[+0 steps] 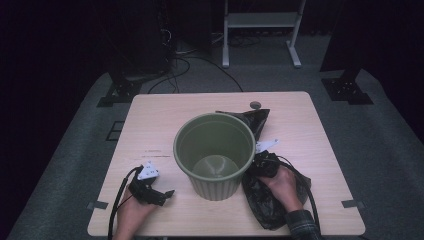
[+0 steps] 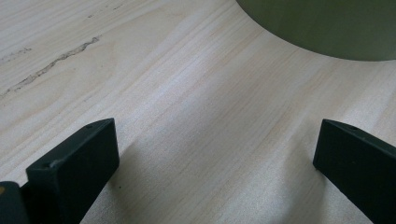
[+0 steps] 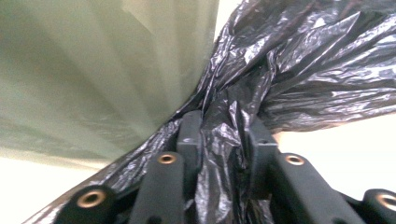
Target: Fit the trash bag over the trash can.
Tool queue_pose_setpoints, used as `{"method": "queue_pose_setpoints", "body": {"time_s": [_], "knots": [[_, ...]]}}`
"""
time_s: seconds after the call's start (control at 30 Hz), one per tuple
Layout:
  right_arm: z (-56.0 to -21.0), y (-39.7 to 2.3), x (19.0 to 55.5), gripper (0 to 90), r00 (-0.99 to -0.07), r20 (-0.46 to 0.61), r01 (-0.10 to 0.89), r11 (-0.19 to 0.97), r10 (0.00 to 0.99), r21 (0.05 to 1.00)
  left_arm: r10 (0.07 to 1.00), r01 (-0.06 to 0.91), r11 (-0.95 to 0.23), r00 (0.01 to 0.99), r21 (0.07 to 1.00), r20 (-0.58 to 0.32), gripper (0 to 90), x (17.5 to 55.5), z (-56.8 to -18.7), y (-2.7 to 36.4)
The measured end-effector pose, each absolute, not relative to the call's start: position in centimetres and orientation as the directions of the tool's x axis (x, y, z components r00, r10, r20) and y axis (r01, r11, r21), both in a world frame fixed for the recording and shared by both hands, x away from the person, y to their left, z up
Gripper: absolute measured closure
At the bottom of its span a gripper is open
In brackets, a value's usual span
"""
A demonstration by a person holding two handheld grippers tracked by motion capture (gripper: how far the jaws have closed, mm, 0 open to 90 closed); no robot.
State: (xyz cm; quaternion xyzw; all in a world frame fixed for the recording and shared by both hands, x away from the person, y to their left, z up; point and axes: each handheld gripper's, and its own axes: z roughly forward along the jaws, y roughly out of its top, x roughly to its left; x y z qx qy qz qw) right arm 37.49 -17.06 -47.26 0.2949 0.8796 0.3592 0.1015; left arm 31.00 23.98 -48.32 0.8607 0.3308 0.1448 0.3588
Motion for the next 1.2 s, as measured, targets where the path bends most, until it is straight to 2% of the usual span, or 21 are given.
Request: {"method": "queue_pose_setpoints", "body": {"time_s": [0.1, 0.2, 0.47, 0.97, 1.2], "knots": [[-47.3, -17.2, 37.3, 84.6, -0.822, 0.083, 0.454, 0.561, 0.563, 0.692, 0.673, 0.466, -0.524, 0.739, 0.714, 0.012, 0.0, 31.0, -48.3, 24.0], [-47.5, -17.7, 37.3, 87.7, -0.824, 0.148, 0.481, 0.536, 0.547, 0.694, 0.673, 0.466, -0.524, 0.739, 0.714, 0.011, 0.0, 31.0, -48.3, 24.0], [-47.0, -19.3, 36.4, 87.8, -0.824, 0.212, 0.498, 0.493, 0.525, 0.713, 0.673, 0.466, -0.524, 0.739, 0.713, 0.011, 0.0, 31.0, -48.3, 24.0], [-42.2, -21.8, 33.9, 88.3, -0.863, 0.23, 0.434, 0.43, 0.449, 0.792, 0.676, 0.468, -0.522, 0.737, 0.714, 0.011, 0.0, 31.0, -48.3, 23.9], [-39.7, -22.3, 33.1, 88.3, -0.888, 0.208, 0.391, 0.438, 0.41, 0.809, 0.678, 0.469, -0.521, 0.735, 0.714, 0.011, 0.0, 31.0, -48.3, 23.9]]}}
